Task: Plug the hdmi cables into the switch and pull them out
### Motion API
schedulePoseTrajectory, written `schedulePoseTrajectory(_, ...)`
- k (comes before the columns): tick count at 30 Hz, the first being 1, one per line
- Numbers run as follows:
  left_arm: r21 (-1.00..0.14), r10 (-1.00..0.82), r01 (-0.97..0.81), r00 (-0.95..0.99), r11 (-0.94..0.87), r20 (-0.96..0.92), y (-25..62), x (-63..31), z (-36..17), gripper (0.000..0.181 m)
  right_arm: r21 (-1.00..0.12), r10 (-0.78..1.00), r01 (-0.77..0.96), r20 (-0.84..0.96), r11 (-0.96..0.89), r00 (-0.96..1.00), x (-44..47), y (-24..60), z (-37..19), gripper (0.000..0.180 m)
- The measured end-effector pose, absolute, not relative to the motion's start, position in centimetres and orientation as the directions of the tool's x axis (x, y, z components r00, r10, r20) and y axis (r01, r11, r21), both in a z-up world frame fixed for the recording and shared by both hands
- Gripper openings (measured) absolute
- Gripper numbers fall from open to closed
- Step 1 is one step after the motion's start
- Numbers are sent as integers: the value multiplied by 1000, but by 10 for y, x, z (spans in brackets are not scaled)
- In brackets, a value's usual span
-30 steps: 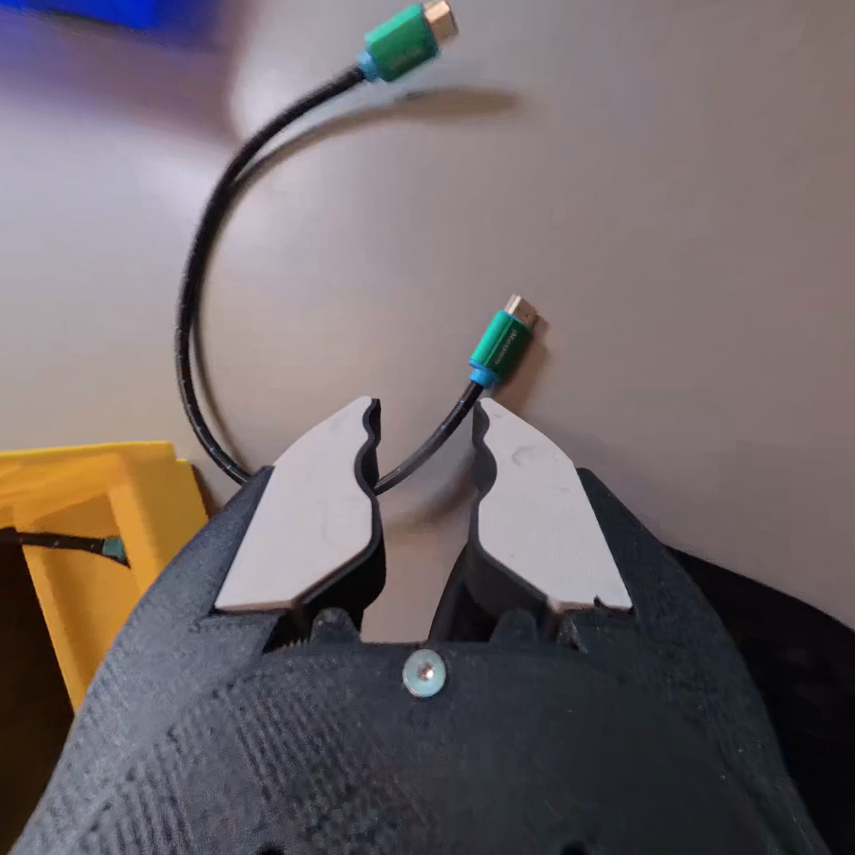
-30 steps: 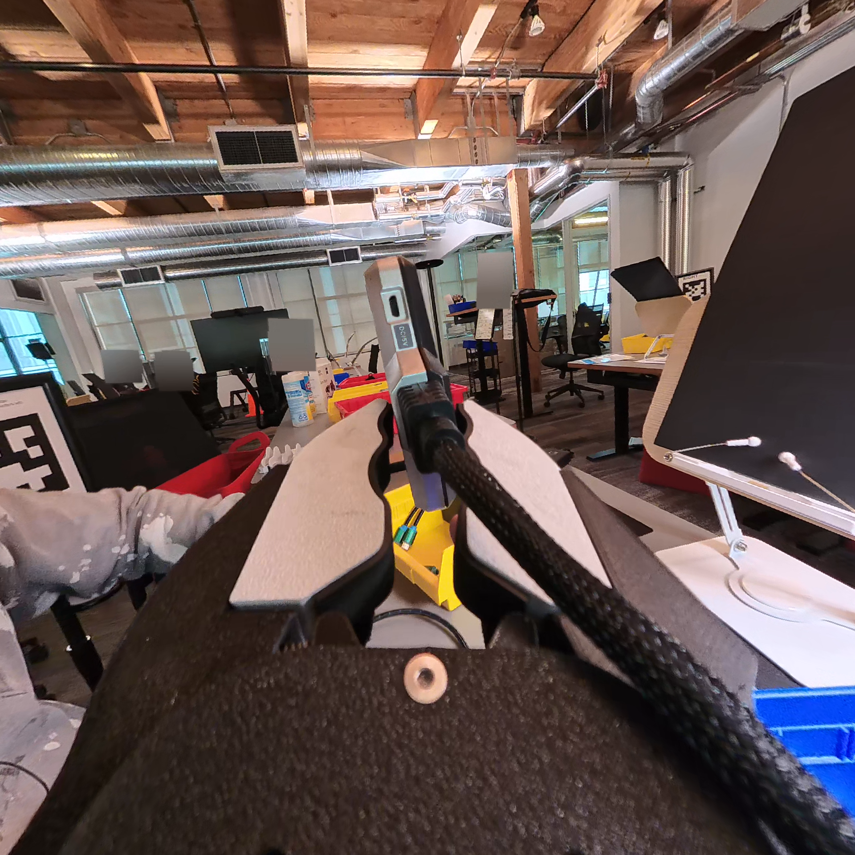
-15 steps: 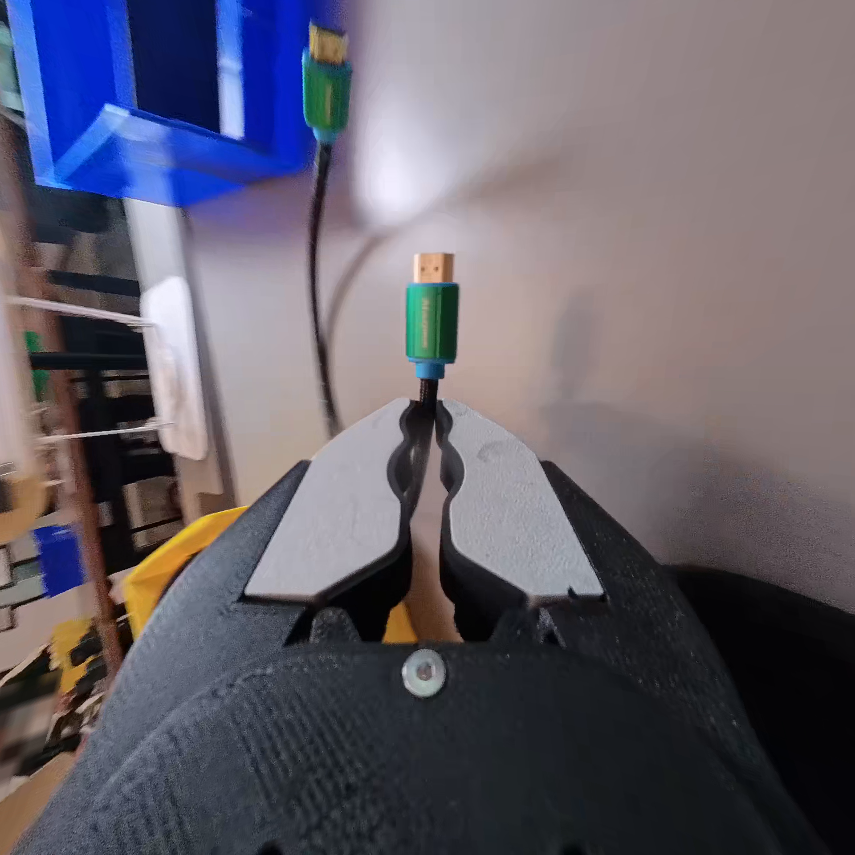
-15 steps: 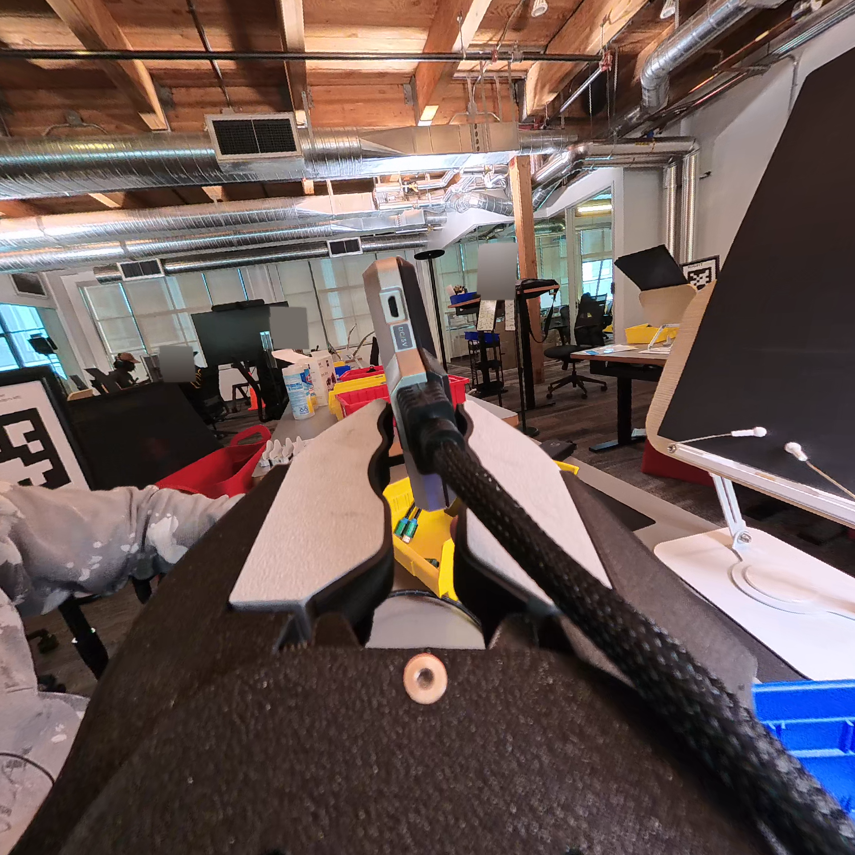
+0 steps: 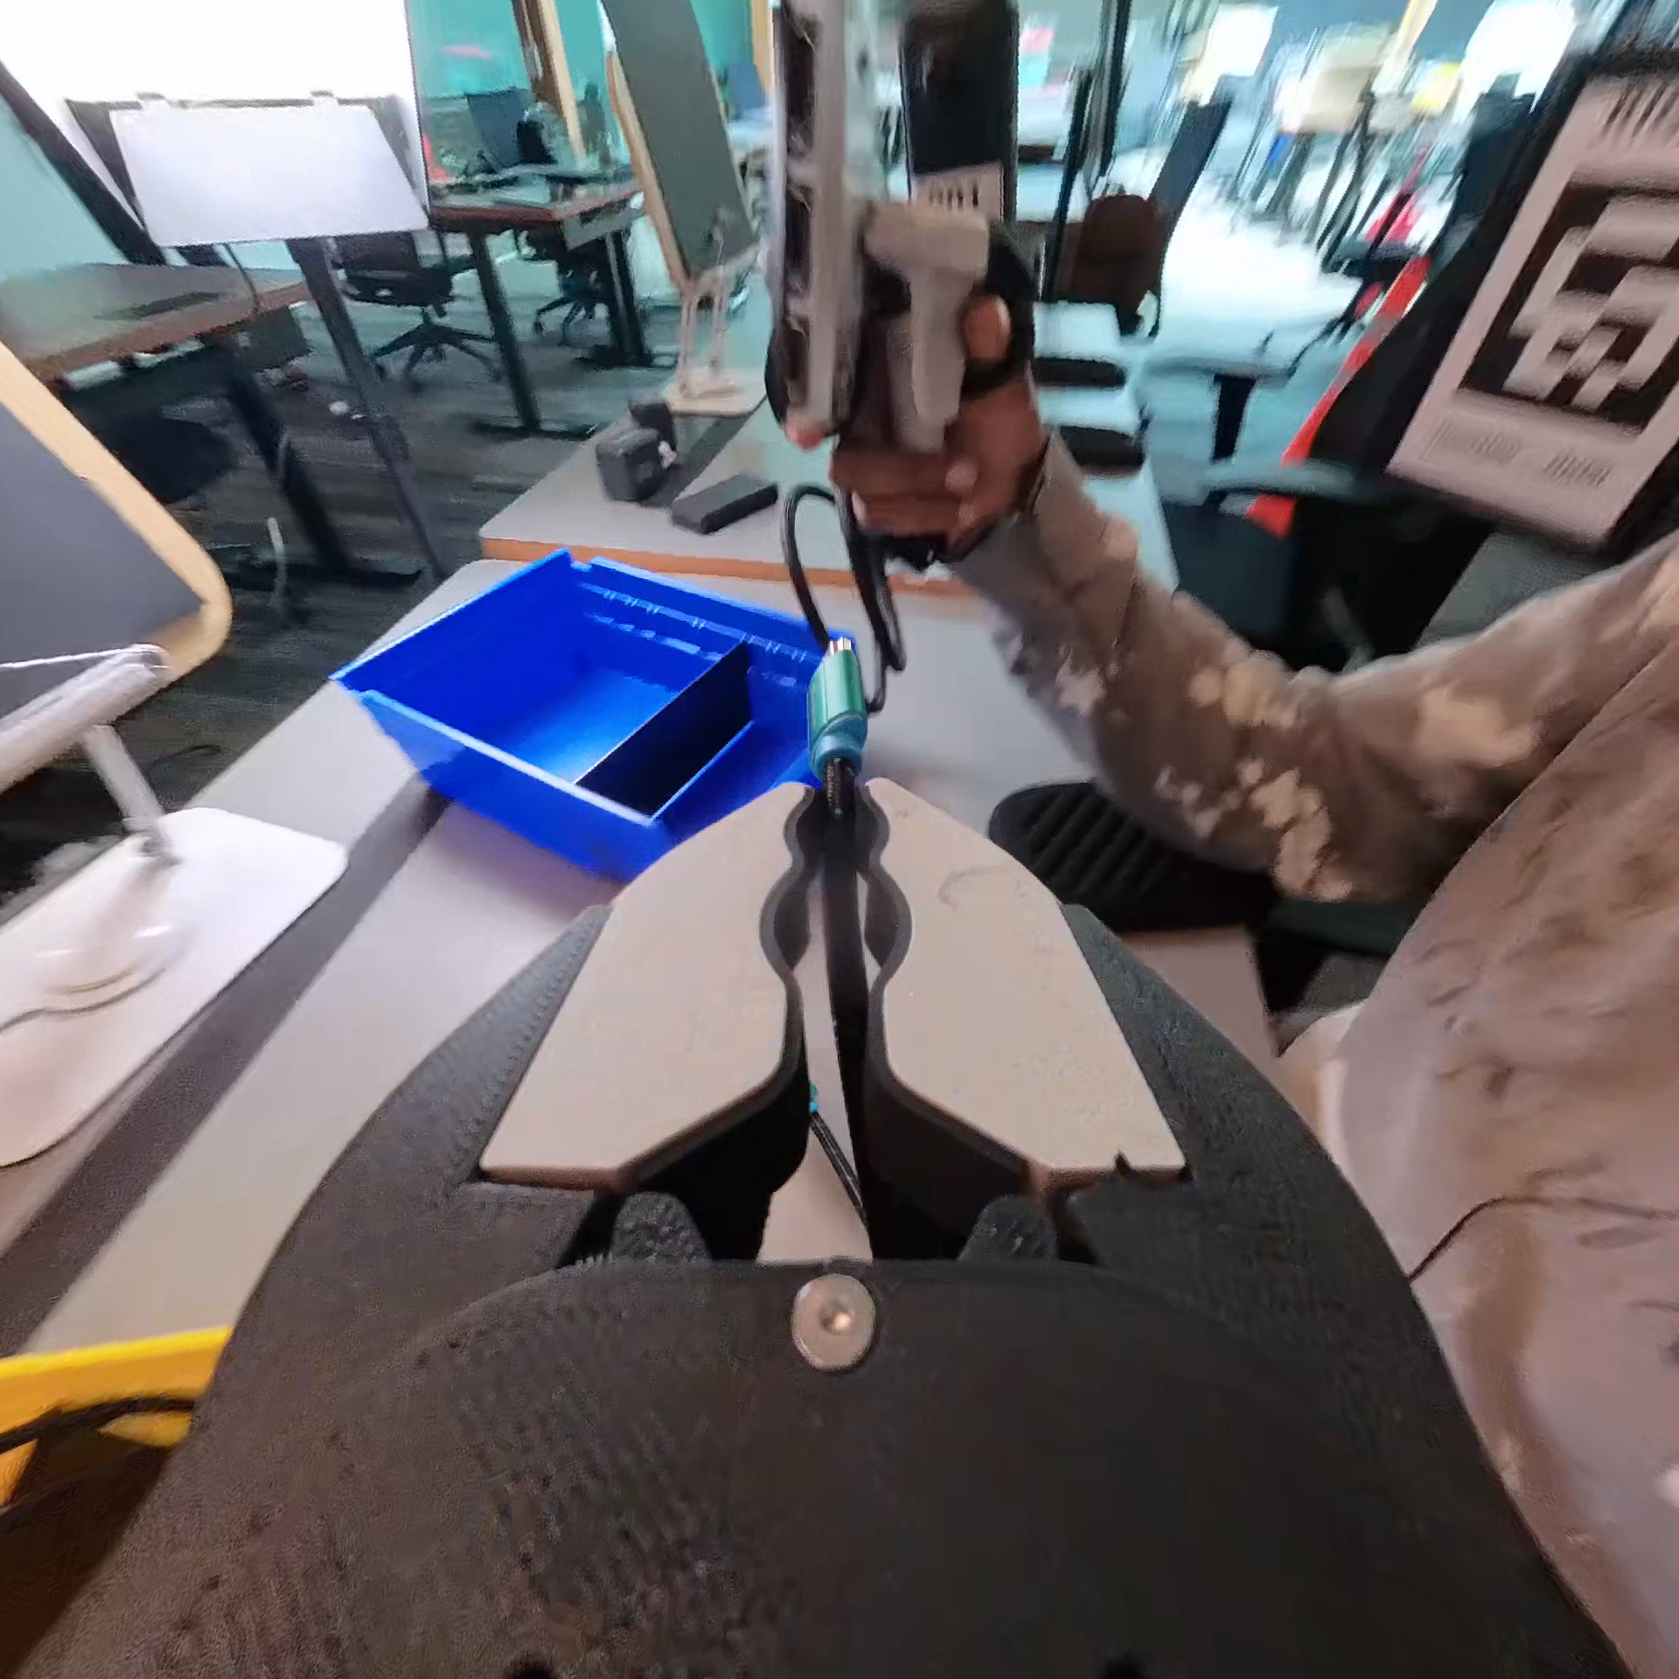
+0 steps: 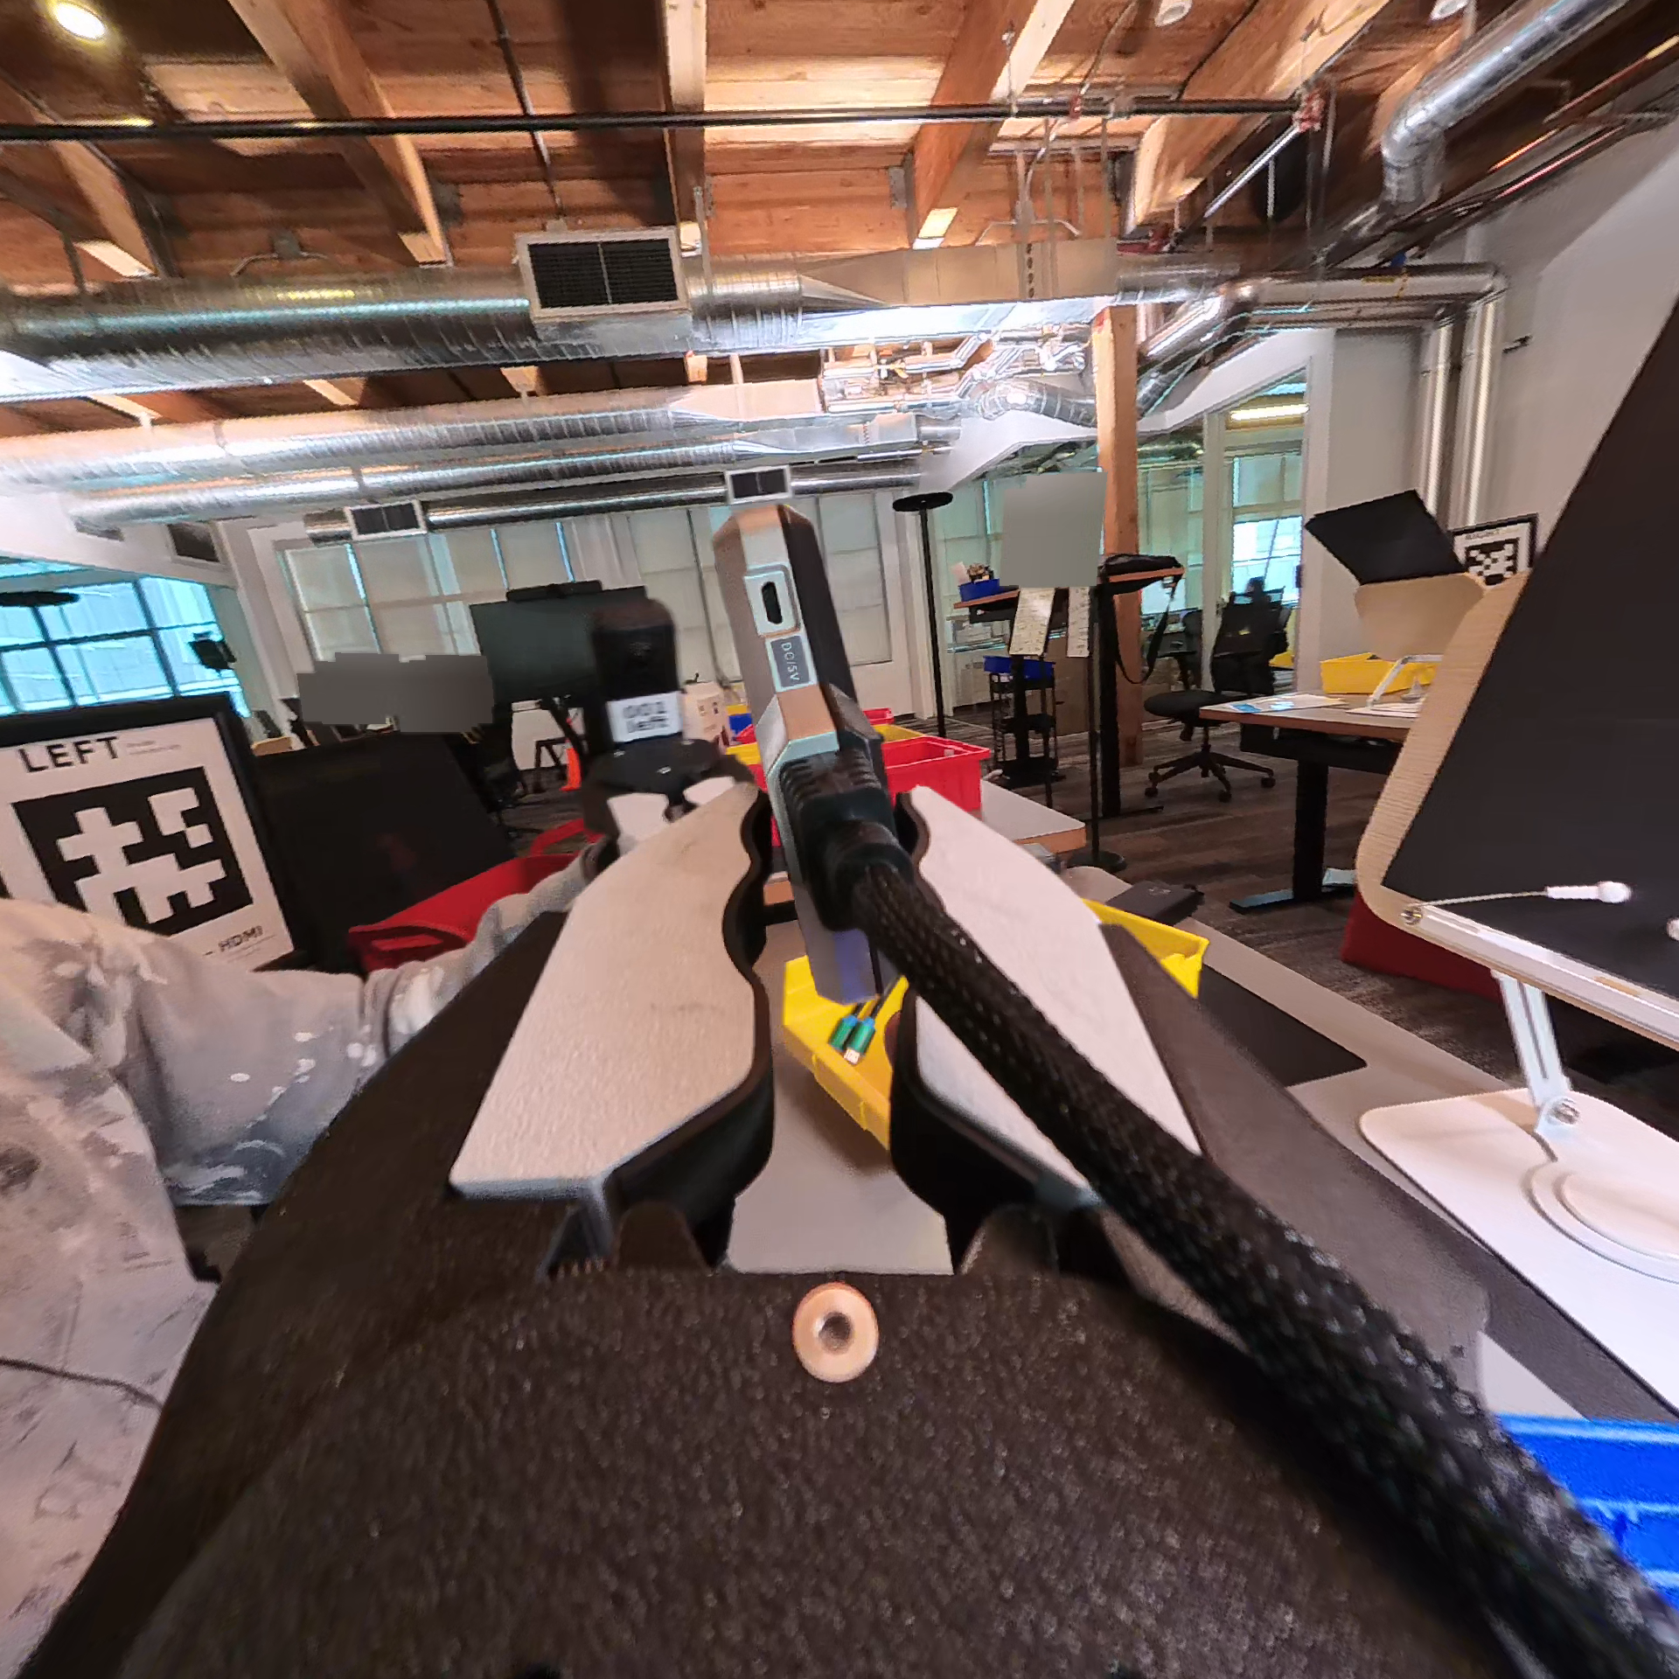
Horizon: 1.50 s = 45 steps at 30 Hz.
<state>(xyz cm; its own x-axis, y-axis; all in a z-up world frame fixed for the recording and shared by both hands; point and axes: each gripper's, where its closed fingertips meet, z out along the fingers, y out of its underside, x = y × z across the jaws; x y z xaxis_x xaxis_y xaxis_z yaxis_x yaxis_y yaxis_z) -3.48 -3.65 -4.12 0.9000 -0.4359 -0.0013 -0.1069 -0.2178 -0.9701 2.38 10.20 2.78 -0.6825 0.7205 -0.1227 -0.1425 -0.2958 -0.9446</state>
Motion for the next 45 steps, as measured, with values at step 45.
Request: schedulePoseTrajectory(45, -920, -654, 214, 652, -327, 384, -3, -24, -55, 7, -923, 659, -67, -218, -379, -720, 1, 118, -3, 25)
